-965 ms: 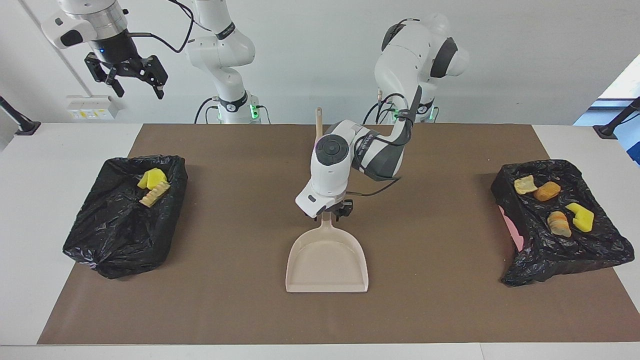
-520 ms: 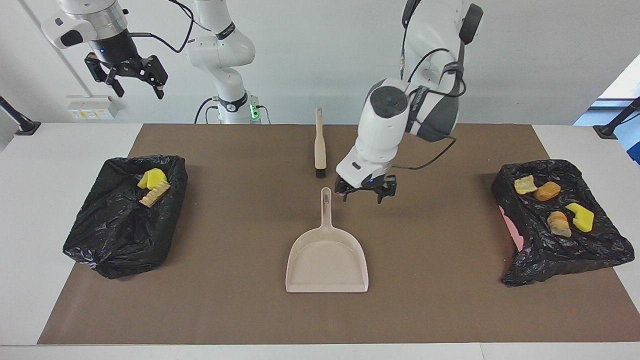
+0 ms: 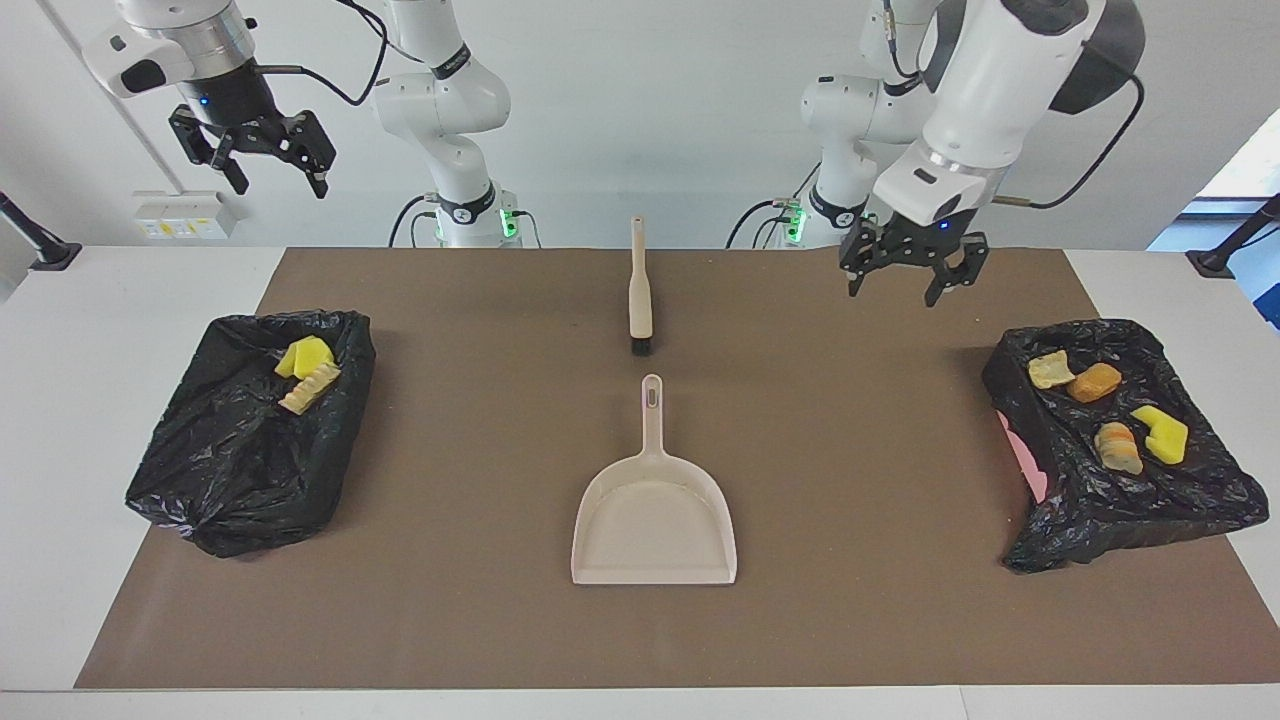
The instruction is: Sweep and dump trash in bin
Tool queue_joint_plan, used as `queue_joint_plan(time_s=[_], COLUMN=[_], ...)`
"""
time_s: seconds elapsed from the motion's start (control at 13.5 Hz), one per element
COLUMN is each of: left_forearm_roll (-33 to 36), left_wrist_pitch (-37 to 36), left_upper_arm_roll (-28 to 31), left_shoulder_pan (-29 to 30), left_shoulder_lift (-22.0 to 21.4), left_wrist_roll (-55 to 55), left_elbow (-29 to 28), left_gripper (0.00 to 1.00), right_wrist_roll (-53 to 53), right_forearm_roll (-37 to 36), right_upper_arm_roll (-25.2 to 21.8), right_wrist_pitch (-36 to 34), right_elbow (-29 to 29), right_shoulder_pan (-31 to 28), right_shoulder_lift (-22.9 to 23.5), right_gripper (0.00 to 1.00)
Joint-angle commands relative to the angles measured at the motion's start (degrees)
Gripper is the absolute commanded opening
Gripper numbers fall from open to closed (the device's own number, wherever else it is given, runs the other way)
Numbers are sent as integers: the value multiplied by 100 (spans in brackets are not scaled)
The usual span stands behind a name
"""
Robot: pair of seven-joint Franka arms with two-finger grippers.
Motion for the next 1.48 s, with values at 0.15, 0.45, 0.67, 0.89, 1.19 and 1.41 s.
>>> queue_joint_plan(time_s=[0.15, 0.45, 0.67, 0.89, 1.19, 1.41], left_forearm_roll=[-89, -80, -124, -115, -107, -89], left_wrist_pitch=[-865, -1007, -1042, -1611, -1710, -1623], left_upper_arm_roll=[-23, 108, 284, 276, 249, 249], left_shoulder_pan=[705, 741, 741, 750, 741, 750], left_shoulder_lift=[-456, -474, -377, 263, 344, 230], left_wrist_roll=[823, 798, 807, 798, 798, 825], left_elbow=[111, 121, 295, 1294, 1518, 1352], left_gripper=[100, 100, 100, 100, 100, 100], right_wrist_roll=[-110, -110, -110, -110, -110, -110], right_forearm_roll=[40, 40, 40, 40, 40, 40], right_upper_arm_roll=[-1, -1, -1, -1, -1, -1], right_wrist_pitch=[-27, -27, -27, -27, -27, -27], right_elbow=[-7, -7, -7, -7, -7, -7], right_shoulder_pan=[-20, -11, -20, -11, -11, -20], right_shoulder_lift=[-12, -12, -12, -12, -12, -12], right_gripper=[100, 100, 100, 100, 100, 100])
